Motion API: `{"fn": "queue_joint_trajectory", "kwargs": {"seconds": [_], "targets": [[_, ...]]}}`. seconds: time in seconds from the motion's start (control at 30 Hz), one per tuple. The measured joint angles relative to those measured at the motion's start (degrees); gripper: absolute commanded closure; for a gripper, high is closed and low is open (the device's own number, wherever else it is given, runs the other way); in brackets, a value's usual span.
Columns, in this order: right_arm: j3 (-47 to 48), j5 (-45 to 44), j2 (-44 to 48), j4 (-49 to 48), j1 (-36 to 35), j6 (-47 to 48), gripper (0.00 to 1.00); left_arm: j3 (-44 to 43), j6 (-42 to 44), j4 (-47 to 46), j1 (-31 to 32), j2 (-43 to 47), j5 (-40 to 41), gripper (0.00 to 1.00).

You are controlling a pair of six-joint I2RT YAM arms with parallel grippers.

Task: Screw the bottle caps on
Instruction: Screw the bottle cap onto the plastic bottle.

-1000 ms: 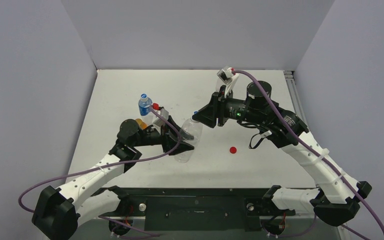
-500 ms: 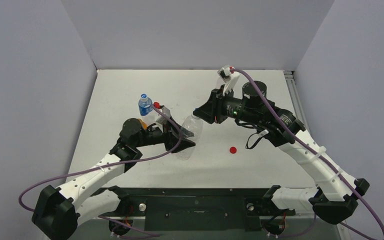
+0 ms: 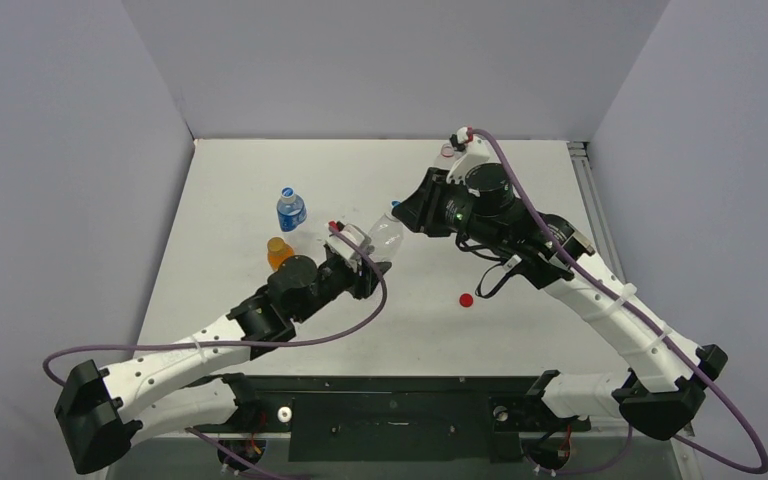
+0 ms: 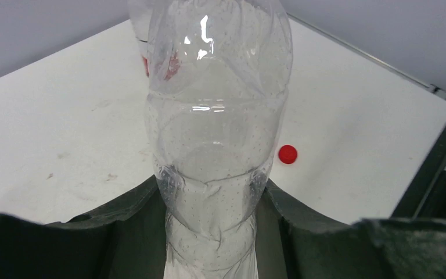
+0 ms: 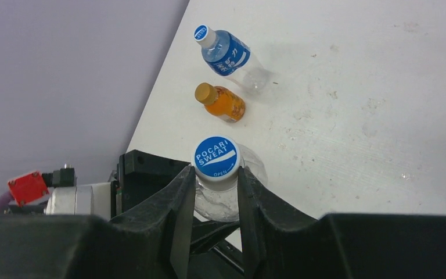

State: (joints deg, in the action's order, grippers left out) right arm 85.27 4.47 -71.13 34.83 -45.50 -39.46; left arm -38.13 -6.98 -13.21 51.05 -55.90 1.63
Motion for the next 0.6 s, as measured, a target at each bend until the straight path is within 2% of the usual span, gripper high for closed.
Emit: {"fn": "queue_joint_trajectory", "kwargs": {"seconds": [0.1,0.13,0.17,0.2,0.23,0.3,0.43,0.6], "targets": [[0.0,-2.2,0.0,0.6,-0.4,-2.1,0.99,-0.5,4.2,0.2,3.8,-1.0,9.9,1.00],[0.0,-2.8,0.0,0.7,-0.4,-2.7,0.91,-0.8,5.8,0.1,4.8,-1.6,12.9,1.00],[0.0,-3.2,0.0,0.8,-0.4,-3.1,0.72,-1.1,6.7,0.2,5.4,-2.1,14.7,1.00],[0.0,-3.6,0.0,0.9,-0.4,-3.3,0.62,-1.3,7.5,0.1,5.6,-2.3,15.7,1.00],[0.0,-3.8,0.0,0.9,-0.4,-3.4,0.47,-1.5,8.0,0.2,5.6,-2.6,16.0,1.00],[0.0,-4.3,0.0,1.9,-0.3,-2.9,0.36,-1.9,8.7,0.2,5.1,-2.7,15.8,1.00],[0.0,-3.9,0.3,3.1,0.9,0.3,0.30,-3.0,7.4,0.3,0.8,-2.4,7.9,1.00],[-1.2,-0.6,4.3,1.4,4.3,4.5,0.29,-2.9,1.7,-0.3,-6.8,-1.5,-10.7,1.00]]}}
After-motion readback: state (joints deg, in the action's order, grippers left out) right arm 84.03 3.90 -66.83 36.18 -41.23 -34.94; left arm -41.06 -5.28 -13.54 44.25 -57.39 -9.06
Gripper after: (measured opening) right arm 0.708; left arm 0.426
